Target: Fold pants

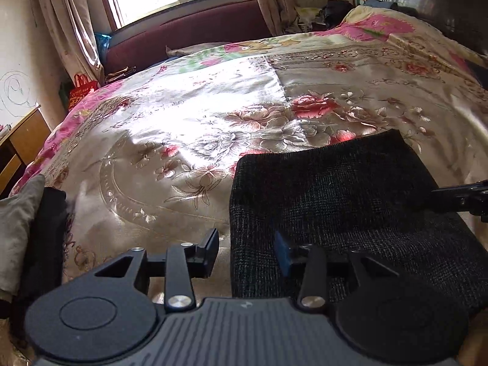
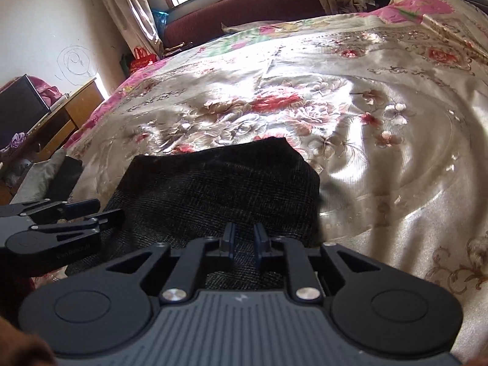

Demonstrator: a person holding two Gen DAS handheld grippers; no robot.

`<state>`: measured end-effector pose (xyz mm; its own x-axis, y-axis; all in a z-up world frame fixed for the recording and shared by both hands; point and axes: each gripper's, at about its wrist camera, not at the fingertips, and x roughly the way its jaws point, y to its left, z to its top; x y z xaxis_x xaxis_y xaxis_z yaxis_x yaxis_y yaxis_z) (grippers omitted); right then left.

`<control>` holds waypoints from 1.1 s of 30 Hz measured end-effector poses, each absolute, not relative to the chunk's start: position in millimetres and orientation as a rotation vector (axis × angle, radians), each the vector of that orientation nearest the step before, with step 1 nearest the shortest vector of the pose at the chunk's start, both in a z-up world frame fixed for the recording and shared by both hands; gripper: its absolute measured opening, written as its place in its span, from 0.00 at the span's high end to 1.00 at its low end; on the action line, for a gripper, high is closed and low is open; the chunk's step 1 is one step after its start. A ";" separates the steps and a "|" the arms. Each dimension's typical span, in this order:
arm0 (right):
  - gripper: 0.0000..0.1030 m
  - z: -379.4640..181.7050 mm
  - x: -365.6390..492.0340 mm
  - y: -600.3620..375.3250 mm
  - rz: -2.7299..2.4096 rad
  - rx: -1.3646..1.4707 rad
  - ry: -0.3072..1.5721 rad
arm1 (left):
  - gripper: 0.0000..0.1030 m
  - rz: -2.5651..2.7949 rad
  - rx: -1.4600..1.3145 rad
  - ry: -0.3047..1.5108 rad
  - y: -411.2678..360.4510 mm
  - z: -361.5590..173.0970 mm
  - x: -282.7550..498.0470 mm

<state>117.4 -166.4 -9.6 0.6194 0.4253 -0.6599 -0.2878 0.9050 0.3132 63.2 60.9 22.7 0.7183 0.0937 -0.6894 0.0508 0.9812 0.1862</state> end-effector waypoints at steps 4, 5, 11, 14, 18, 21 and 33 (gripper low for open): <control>0.82 -5.4 100.7 -164.7 0.434 0.204 0.811 | 0.46 0.024 0.167 0.781 57.2 24.6 44.4; 0.81 -6.0 96.5 -162.5 0.439 0.206 0.816 | 0.46 0.022 0.163 0.781 56.7 25.1 39.7; 0.76 -4.0 79.3 -150.7 0.467 0.178 0.812 | 0.42 0.025 0.170 0.787 50.5 26.3 23.2; 0.76 -1.7 74.0 -149.1 0.473 0.175 0.808 | 0.41 0.024 0.160 0.785 48.8 26.4 17.6; 0.76 -2.8 70.5 -150.1 0.470 0.179 0.805 | 0.38 0.025 0.175 0.780 44.8 25.1 15.4; 0.77 -4.8 71.9 -152.1 0.467 0.185 0.808 | 0.37 0.024 0.175 0.781 45.3 24.3 15.3; 0.70 0.8 62.9 -157.9 0.473 0.228 0.806 | 0.06 -0.028 0.155 0.750 53.7 36.9 3.3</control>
<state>62.9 -157.9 0.8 0.5959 0.4886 -0.6374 -0.3190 0.8723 0.3705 3.3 53.7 36.9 0.7319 0.0302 -0.6807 0.0808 0.9881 0.1307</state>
